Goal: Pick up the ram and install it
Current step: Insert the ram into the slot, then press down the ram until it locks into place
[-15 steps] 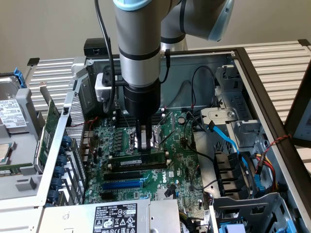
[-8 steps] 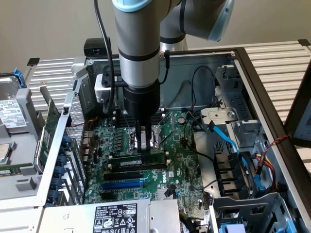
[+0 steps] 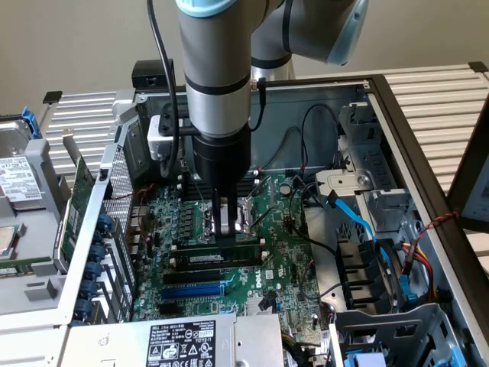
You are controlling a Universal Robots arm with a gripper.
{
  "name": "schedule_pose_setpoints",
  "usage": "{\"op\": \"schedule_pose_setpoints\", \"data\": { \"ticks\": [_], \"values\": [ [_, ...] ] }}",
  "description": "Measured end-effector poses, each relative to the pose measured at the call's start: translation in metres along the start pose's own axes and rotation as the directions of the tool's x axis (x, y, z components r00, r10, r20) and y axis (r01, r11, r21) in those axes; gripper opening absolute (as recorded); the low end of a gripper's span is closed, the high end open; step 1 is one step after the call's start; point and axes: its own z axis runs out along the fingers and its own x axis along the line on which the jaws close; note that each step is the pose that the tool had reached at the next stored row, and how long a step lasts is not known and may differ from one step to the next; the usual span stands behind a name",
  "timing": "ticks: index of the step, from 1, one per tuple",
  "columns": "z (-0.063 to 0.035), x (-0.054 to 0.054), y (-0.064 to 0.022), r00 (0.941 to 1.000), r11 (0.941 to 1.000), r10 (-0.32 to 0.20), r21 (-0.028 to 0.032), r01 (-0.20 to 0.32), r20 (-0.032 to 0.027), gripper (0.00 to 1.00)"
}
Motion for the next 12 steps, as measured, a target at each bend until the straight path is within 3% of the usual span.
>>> {"op": "schedule_pose_setpoints", "data": {
  "ticks": [12],
  "values": [
    [-0.0075,0.0004,0.0008,1.0,1.0,0.0,-0.0011,0.0,0.0027,0.27]
  ]
}}
